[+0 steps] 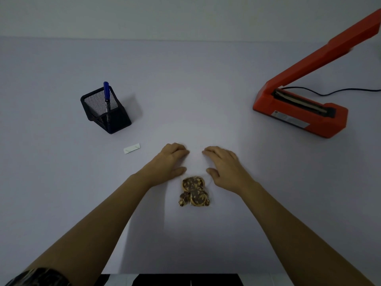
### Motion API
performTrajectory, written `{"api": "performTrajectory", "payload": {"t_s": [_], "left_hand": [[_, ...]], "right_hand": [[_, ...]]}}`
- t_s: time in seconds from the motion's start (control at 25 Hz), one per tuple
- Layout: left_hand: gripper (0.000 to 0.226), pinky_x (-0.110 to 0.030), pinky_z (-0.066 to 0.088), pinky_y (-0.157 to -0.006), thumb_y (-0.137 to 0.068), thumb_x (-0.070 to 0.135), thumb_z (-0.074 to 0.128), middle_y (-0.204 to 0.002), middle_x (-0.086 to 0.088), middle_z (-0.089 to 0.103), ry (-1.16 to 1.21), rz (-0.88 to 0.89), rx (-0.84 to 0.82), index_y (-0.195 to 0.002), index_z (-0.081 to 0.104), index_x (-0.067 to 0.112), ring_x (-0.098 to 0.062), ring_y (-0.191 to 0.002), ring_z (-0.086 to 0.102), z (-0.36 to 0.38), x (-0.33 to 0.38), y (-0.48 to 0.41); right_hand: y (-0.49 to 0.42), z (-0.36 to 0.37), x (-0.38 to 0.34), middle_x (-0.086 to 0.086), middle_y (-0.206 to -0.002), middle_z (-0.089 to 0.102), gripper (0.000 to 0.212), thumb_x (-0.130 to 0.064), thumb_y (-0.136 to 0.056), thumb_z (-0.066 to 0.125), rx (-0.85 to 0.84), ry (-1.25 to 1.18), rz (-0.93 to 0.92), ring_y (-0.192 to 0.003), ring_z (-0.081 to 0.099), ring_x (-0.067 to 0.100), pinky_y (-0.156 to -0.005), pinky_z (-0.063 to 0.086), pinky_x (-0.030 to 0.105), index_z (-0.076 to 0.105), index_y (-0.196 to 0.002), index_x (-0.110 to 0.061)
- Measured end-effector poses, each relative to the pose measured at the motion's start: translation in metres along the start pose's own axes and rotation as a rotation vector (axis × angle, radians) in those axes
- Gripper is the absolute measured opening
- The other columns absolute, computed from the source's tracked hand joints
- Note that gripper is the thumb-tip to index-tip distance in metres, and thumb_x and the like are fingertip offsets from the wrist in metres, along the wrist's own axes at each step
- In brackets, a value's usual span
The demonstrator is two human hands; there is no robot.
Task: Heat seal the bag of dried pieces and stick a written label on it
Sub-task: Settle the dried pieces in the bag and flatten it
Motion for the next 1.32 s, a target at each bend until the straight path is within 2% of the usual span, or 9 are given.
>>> {"api": "performTrajectory", "payload": {"t_s": [0.12,0.24,0.4,0.56,0.68,0.96,1.04,1.2,1.32], "left_hand": [[0.043,-0.031,0.036,-0.097,-0.084,0.016,0.063,-0.123,-0.014,0.052,-0.011,0.042,0.05,-0.124,0.053,0.005,-0.028,-0.111,0.047,-0.002,0.008,0.003],[0.031,-0.03,0.043,-0.081,-0.08,-0.001,0.062,-0.103,-0.016,0.063,-0.084,0.182,0.005,-0.111,0.064,0.004,-0.03,-0.093,0.057,0.006,0.022,0.007],[0.03,-0.031,0.043,-0.08,-0.082,0.0,0.06,-0.102,-0.016,0.061,-0.097,0.18,-0.025,-0.112,0.065,0.005,-0.03,-0.092,0.056,0.006,0.019,0.003],[0.042,-0.03,0.035,-0.093,-0.086,0.01,0.058,-0.122,-0.013,0.05,-0.067,0.089,-0.062,-0.128,0.052,0.007,-0.028,-0.11,0.045,0.002,0.012,-0.004],[0.051,-0.028,0.03,-0.099,-0.087,0.018,0.059,-0.131,-0.011,0.042,-0.051,0.015,-0.107,-0.135,0.043,0.008,-0.025,-0.117,0.038,0.001,0.009,-0.007],[0.059,-0.028,0.033,-0.098,-0.08,0.018,0.066,-0.128,-0.009,0.043,0.023,-0.112,-0.118,-0.133,0.044,0.009,-0.024,-0.117,0.04,-0.004,0.009,-0.013],[0.058,-0.026,0.033,-0.098,-0.078,0.016,0.067,-0.128,-0.009,0.044,0.061,-0.136,-0.085,-0.132,0.046,0.009,-0.023,-0.118,0.042,-0.011,0.013,-0.014],[0.054,-0.017,0.033,-0.088,-0.079,0.012,0.065,-0.124,-0.007,0.046,0.104,-0.13,0.027,-0.13,0.049,0.01,-0.017,-0.111,0.047,-0.035,0.032,-0.022],[0.052,-0.016,0.034,-0.084,-0.08,0.012,0.065,-0.124,-0.008,0.047,0.109,-0.087,0.067,-0.129,0.049,0.008,-0.017,-0.109,0.05,-0.047,0.056,-0.04]], "right_hand": [[0.003,0.001,-0.009,0.006,-0.118,0.058,0.039,-0.004,-0.08,0.059,0.025,-0.028,-0.098,-0.109,0.053,0.025,-0.096,0.042,0.043,0.055,-0.117,-0.014],[0.005,0.01,-0.019,0.007,-0.099,0.067,0.042,0.015,-0.068,0.059,-0.04,-0.023,-0.22,-0.088,0.061,0.026,-0.078,0.052,0.043,0.064,-0.101,-0.01],[-0.001,0.003,-0.011,0.009,-0.111,0.061,0.03,-0.001,-0.081,0.055,-0.022,-0.066,-0.152,-0.1,0.056,0.027,-0.087,0.047,0.043,0.059,-0.11,-0.01],[-0.004,0.001,0.0,-0.001,-0.131,0.048,0.041,-0.015,-0.084,0.056,-0.072,-0.061,-0.036,-0.121,0.043,0.018,-0.101,0.033,0.041,0.049,-0.124,-0.019],[-0.005,0.001,0.002,-0.003,-0.136,0.041,0.05,-0.022,-0.083,0.057,-0.089,-0.033,0.005,-0.128,0.036,0.016,-0.105,0.027,0.041,0.041,-0.131,-0.021],[-0.013,-0.011,0.003,0.006,-0.129,0.04,0.065,-0.025,-0.074,0.068,-0.064,-0.096,0.084,-0.121,0.039,0.024,-0.103,0.035,0.039,0.041,-0.131,-0.011],[-0.012,-0.018,0.002,0.006,-0.128,0.04,0.063,-0.025,-0.075,0.068,-0.034,-0.172,0.097,-0.119,0.04,0.021,-0.103,0.036,0.034,0.042,-0.131,-0.011],[-0.003,-0.044,0.009,0.006,-0.123,0.043,0.057,-0.025,-0.079,0.065,0.101,-0.234,0.112,-0.116,0.043,0.019,-0.102,0.038,0.032,0.044,-0.13,-0.012],[0.01,-0.065,0.029,0.006,-0.117,0.046,0.052,-0.024,-0.081,0.064,0.227,-0.277,0.181,-0.11,0.047,0.02,-0.097,0.043,0.033,0.047,-0.128,-0.011]]}}
Point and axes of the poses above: each hand's wrist, its own y-axis away from the middle knuckle, its own z-axis out of the palm, x = y × z, the point moved 7 cm from there along -y, towards the middle knuckle
